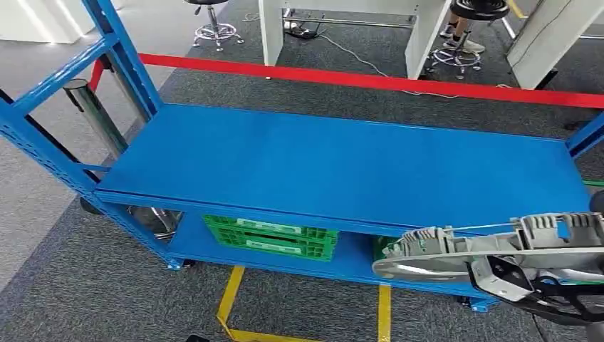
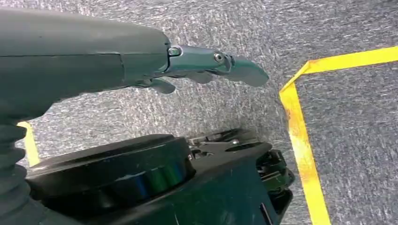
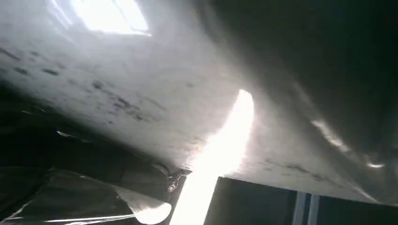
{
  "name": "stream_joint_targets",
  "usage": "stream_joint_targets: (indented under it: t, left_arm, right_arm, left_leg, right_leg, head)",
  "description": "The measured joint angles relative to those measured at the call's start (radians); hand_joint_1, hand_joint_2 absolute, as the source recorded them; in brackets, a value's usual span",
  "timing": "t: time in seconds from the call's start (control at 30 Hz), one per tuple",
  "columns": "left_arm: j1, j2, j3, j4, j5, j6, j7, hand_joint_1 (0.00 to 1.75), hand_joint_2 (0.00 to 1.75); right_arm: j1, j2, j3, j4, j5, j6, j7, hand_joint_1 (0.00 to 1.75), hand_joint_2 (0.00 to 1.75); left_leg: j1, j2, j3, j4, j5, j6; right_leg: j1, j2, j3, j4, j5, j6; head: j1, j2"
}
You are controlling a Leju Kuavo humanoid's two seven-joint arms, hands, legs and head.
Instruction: Take the parts from the cabinet and place them on the table.
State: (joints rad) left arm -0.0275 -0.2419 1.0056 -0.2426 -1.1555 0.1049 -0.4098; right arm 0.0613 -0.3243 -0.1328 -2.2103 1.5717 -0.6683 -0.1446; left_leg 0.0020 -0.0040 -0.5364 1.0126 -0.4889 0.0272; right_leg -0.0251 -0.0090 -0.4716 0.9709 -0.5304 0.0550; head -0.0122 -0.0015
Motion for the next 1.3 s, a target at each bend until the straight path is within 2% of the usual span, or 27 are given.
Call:
stream_joint_targets:
  t: [0.2,0.27,0.3,0.33,0.37,0.43,0.47,0.5,0.53,0.57,0.6,0.63,0.67,0.8,0.83,0.87,0.93,0.97,1.0,1.03,1.07,1.1,1.13,1.17,1.2,1.27,1.3]
  left_arm:
    - [0.0,0.002,0.007,0.0,0.005,0.0,0.013,0.0,1.75]
    - [-0.001,0.001,0.011,0.0,0.005,0.0,0.014,0.0,1.75]
    - [-0.001,0.001,0.011,0.0,0.006,0.0,0.014,0.0,1.75]
    - [-0.002,-0.001,0.012,0.0,0.006,-0.001,0.015,0.0,1.75]
    - [-0.003,-0.001,0.013,0.0,0.007,-0.002,0.015,0.0,1.75]
    - [-0.003,-0.003,0.015,0.0,0.007,-0.003,0.016,0.0,1.75]
    - [-0.003,-0.003,0.017,0.0,0.007,-0.004,0.017,0.0,1.75]
    - [-0.002,-0.004,0.018,0.0,0.008,-0.006,0.019,0.0,1.75]
    - [-0.002,-0.004,0.018,0.0,0.007,-0.008,0.023,0.0,1.75]
    - [-0.002,-0.005,0.019,0.0,0.007,-0.009,0.024,0.0,1.75]
    - [-0.003,-0.006,0.019,0.0,0.007,-0.01,0.025,0.0,1.75]
    - [-0.003,-0.006,0.019,0.0,0.007,-0.01,0.026,0.0,1.75]
    - [-0.003,-0.005,0.02,0.0,0.006,-0.01,0.028,0.0,1.75]
    - [-0.003,-0.005,0.026,0.0,0.004,-0.01,0.034,0.0,1.75]
    - [-0.003,-0.005,0.026,0.0,0.002,-0.018,0.036,0.0,1.75]
    - [-0.003,-0.004,0.026,0.0,0.0,-0.026,0.037,0.0,1.75]
    - [-0.003,0.007,0.026,0.0,-0.003,-0.043,0.041,0.0,1.75]
    - [-0.002,0.012,0.025,0.0,-0.004,-0.047,0.041,0.0,1.75]
    - [-0.001,0.016,0.025,0.0,-0.004,-0.054,0.041,0.0,1.75]
    - [0.001,0.018,0.026,0.0,-0.003,-0.056,0.041,0.0,1.75]
    - [0.002,0.021,0.026,0.0,-0.004,-0.06,0.041,0.0,1.75]
    - [0.001,0.021,0.026,0.0,-0.004,-0.06,0.041,0.0,1.75]
    - [0.001,0.023,0.026,0.0,-0.005,-0.06,0.041,0.0,1.75]
    - [-0.001,0.026,0.026,-0.001,-0.005,-0.06,0.041,0.0,1.75]
    - [-0.001,0.027,0.025,-0.001,-0.005,-0.06,0.041,0.0,1.75]
    - [-0.001,0.027,0.025,-0.001,-0.006,-0.06,0.042,0.0,1.75]
    - [0.002,0.029,0.025,-0.001,-0.006,-0.06,0.043,0.0,1.75]
  right_arm:
    - [-0.006,0.014,0.0,0.005,0.0,0.0,0.007,1.75,1.75]
    - [-0.006,0.017,0.0,0.009,0.0,0.0,0.011,1.75,1.75]
    - [-0.006,0.017,0.0,0.011,0.0,0.0,0.016,1.75,1.75]
    - [-0.005,0.017,-0.001,0.012,0.0,0.0,0.019,1.75,1.75]
    - [-0.007,0.018,-0.001,0.014,0.0,0.0,0.021,1.75,1.75]
    - [-0.003,0.018,-0.001,0.018,0.0,0.0,0.022,1.75,1.75]
    - [-0.001,0.019,-0.001,0.021,0.0,0.0,0.023,1.75,1.75]
    - [0.0,0.021,-0.001,0.025,0.0,0.0,0.025,1.75,1.75]
    - [0.0,0.023,-0.001,0.03,0.0,0.0,0.027,1.75,1.75]
    - [0.0,0.024,-0.002,0.032,0.0,0.0,0.028,1.75,1.75]
    - [0.0,0.026,-0.003,0.035,0.0,0.0,0.03,1.75,1.75]
    - [-0.001,0.029,-0.004,0.038,0.0,0.0,0.029,1.75,1.75]
    - [-0.002,0.034,-0.008,0.043,0.0,0.0,0.024,1.75,1.75]
    - [0.003,0.05,-0.018,0.056,0.001,0.0,0.031,1.75,1.75]
    - [0.002,0.051,-0.018,0.06,0.001,0.0,0.03,1.75,1.75]
    - [0.003,0.053,-0.018,0.064,0.001,0.0,0.029,1.75,1.75]
    - [0.004,0.062,-0.019,0.072,0.001,0.0,0.027,1.75,1.75]
    - [0.005,0.065,-0.019,0.075,0.001,0.0,0.026,1.75,1.75]
    - [0.007,0.069,-0.02,0.079,0.001,0.0,0.025,1.75,1.75]
    - [0.008,0.071,-0.022,0.082,0.001,0.0,0.024,1.75,1.75]
    - [0.008,0.074,-0.025,0.085,0.001,0.0,0.024,1.75,1.75]
    - [0.009,0.076,-0.027,0.087,0.001,0.0,0.024,1.75,1.75]
    - [0.009,0.077,-0.028,0.089,0.001,0.0,0.024,1.75,1.75]
    - [0.009,0.078,-0.029,0.091,0.001,0.0,0.024,1.75,1.75]
    - [0.009,0.08,-0.032,0.093,0.001,0.001,0.024,1.75,1.75]
    - [0.01,0.082,-0.034,0.098,0.002,0.003,0.023,1.75,1.75]
    - [0.011,0.082,-0.035,0.1,0.002,0.004,0.023,1.75,1.75]
  left_leg:
    - [-0.01,0.0,-0.002,0.006,-0.004,0.006]
    - [-0.013,-0.001,-0.003,0.004,-0.003,0.012]
    - [-0.008,0.0,0.002,-0.01,0.004,0.02]
    - [-0.004,0.0,0.006,-0.02,0.01,0.025]
    - [-0.003,0.001,0.005,-0.021,0.011,0.029]
    - [-0.005,0.001,0.003,-0.021,0.014,0.031]
    - [-0.007,0.001,0.002,-0.02,0.014,0.031]
    - [-0.007,0.001,0.002,-0.02,0.014,0.031]
    - [-0.006,-0.001,0.003,-0.019,0.014,0.031]
    - [-0.005,-0.002,0.003,-0.018,0.013,0.028]
    - [-0.003,-0.004,0.004,-0.014,0.009,0.023]
    - [-0.002,-0.006,0.002,-0.007,0.004,0.015]
    - [-0.008,-0.009,-0.008,0.001,0.0,0.006]
    - [-0.007,-0.012,-0.023,0.014,0.008,-0.016]
    - [-0.004,-0.011,-0.028,0.026,-0.01,-0.022]
    - [-0.004,-0.006,-0.041,0.061,-0.046,-0.027]
    - [-0.002,-0.006,-0.098,0.21,-0.137,-0.033]
    - [-0.002,-0.005,-0.12,0.274,-0.165,-0.034]
    - [-0.002,-0.005,-0.127,0.309,-0.171,-0.033]
    - [-0.002,-0.005,-0.114,0.298,-0.156,-0.03]
    - [-0.003,-0.005,-0.079,0.243,-0.121,-0.023]
    - [-0.005,-0.005,-0.031,0.163,-0.084,-0.015]
    - [-0.009,-0.005,0.031,0.061,-0.054,-0.003]
    - [-0.016,-0.003,0.065,-0.004,-0.067,0.009]
    - [-0.017,0.0,0.065,-0.006,-0.052,0.003]
    - [-0.024,-0.001,0.054,-0.009,-0.047,0.007]
    - [-0.025,-0.001,0.051,-0.014,-0.035,0.014]
  right_leg:
    - [-0.008,0.0,-0.001,-0.002,0.003,0.007]
    - [-0.01,0.0,0.0,-0.007,0.006,0.014]
    - [-0.01,0.0,0.001,-0.008,0.003,0.019]
    - [-0.012,0.002,-0.015,0.009,-0.011,0.017]
    - [-0.011,0.004,-0.041,0.058,-0.041,0.014]
    - [-0.011,0.006,-0.128,0.227,-0.114,0.015]
    - [-0.011,0.006,-0.17,0.299,-0.133,0.017]
    - [-0.011,0.006,-0.188,0.321,-0.123,0.018]
    - [-0.011,0.006,-0.183,0.296,-0.085,0.018]
    - [-0.013,0.005,-0.164,0.242,-0.04,0.02]
    - [-0.016,0.005,-0.126,0.15,0.019,0.021]
    - [-0.019,0.005,-0.092,0.067,0.052,0.023]
    - [-0.011,0.011,-0.067,0.059,0.038,0.019]
    - [-0.011,0.014,-0.088,0.055,0.037,-0.007]
    - [-0.014,0.009,-0.091,0.051,0.041,-0.016]
    - [-0.013,0.008,-0.094,0.051,0.044,-0.024]
    - [-0.008,0.002,-0.108,0.052,0.052,-0.038]
    - [-0.005,0.0,-0.115,0.052,0.057,-0.042]
    - [-0.002,-0.001,-0.122,0.052,0.063,-0.044]
    - [0.002,-0.002,-0.129,0.052,0.069,-0.045]
    - [0.005,-0.002,-0.137,0.052,0.076,-0.045]
    - [0.008,-0.002,-0.143,0.052,0.082,-0.045]
    - [0.01,-0.002,-0.149,0.052,0.089,-0.043]
    - [0.009,-0.003,-0.152,0.052,0.095,-0.04]
    - [0.011,-0.003,-0.155,0.051,0.103,-0.033]
    - [0.005,-0.007,-0.157,0.049,0.117,-0.019]
    - [0.005,-0.008,-0.156,0.042,0.127,-0.011]
  head:
    - [-0.001,0.0]
    - [-0.001,0.0]
    - [0.0,0.0]
    - [0.001,0.0]
    - [0.004,0.0]
    - [0.007,0.0]
    - [0.007,0.0]
    - [0.007,0.0]
    - [0.007,0.0]
    - [0.008,0.0]
    - [0.007,0.0]
    - [0.008,0.0]
    - [0.008,0.0]
    - [0.007,0.0]
    - [0.007,0.0]
    - [0.004,0.0]
    - [0.002,0.0]
    - [0.003,0.0]
    - [0.003,0.0]
    - [0.003,0.0]
    - [0.003,0.0]
    - [0.003,0.0]
    - [0.003,0.0]
    - [0.004,0.0]
    - [0.005,0.0]
    - [0.004,0.0]
    - [0.004,0.0]
